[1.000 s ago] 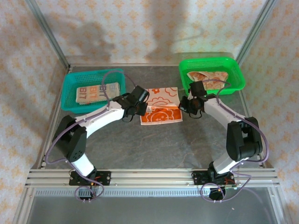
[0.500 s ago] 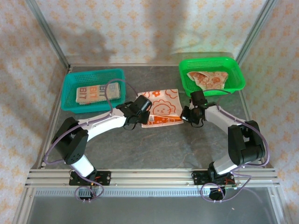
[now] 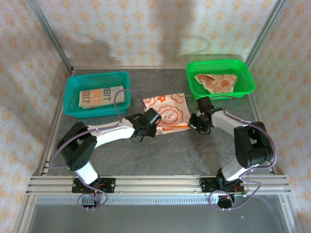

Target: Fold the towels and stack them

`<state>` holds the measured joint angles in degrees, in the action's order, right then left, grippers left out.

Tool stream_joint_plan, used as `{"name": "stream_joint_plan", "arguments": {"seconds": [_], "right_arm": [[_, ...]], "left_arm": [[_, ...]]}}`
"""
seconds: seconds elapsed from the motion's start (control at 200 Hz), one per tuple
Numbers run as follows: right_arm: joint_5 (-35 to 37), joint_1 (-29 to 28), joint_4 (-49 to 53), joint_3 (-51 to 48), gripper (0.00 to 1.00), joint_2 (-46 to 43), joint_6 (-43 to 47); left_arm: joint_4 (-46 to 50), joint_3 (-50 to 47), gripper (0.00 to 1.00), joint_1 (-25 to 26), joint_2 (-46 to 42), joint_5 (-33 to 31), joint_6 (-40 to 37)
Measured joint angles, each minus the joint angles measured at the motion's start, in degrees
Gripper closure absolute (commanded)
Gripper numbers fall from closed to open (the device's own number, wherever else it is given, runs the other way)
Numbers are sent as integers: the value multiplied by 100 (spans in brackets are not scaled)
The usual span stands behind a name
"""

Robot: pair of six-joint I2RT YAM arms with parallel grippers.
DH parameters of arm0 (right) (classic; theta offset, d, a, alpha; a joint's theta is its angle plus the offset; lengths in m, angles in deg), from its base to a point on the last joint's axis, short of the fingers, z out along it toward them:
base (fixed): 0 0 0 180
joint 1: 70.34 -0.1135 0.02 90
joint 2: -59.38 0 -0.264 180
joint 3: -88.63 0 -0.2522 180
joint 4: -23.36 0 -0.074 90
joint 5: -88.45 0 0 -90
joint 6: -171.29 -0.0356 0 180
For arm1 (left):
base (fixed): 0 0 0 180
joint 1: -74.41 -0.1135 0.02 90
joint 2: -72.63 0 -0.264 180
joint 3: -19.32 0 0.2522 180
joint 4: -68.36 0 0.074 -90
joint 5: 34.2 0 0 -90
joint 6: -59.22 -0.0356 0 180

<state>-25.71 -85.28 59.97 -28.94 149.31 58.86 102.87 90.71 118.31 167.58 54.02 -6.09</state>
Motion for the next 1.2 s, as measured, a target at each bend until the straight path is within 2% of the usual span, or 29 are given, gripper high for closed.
{"name": "stream_joint_plan", "arguments": {"seconds": [0.05, 0.11, 0.145, 0.265, 0.475, 0.686, 0.841, 0.991, 1.066, 1.201], "right_arm": [[20, 0, 2, -2, 80, 0, -11], [46, 0, 7, -2, 63, 0, -4], [59, 0, 22, -2, 57, -4, -11], [131, 0, 120, 0, 53, -70, 2], [234, 0, 330, 166, 53, -177, 48], [240, -7, 339, 413, 55, -31, 140], [319, -105, 341, 673, 56, 348, 195], [389, -289, 326, 846, 63, 680, 291], [450, -374, 330, 844, 71, 734, 313], [516, -474, 238, 660, 81, 732, 249]], "left_arm": [[2, -4, 42, 0, 7, 4, 13], [-2, -4, 40, 0, 7, 4, 52], [0, -7, 40, 0, 7, 4, 66], [13, -15, 40, 26, -4, 4, 83], [107, 17, 42, 37, -74, 4, 83], [181, 262, 53, 35, -22, 42, 219], [177, 555, 59, 35, 387, 160, 378], [199, 885, 69, 35, 905, 225, 426], [232, 1056, 76, 31, 1134, 240, 444], [304, 1115, 81, 31, 1360, 238, 446]]}}
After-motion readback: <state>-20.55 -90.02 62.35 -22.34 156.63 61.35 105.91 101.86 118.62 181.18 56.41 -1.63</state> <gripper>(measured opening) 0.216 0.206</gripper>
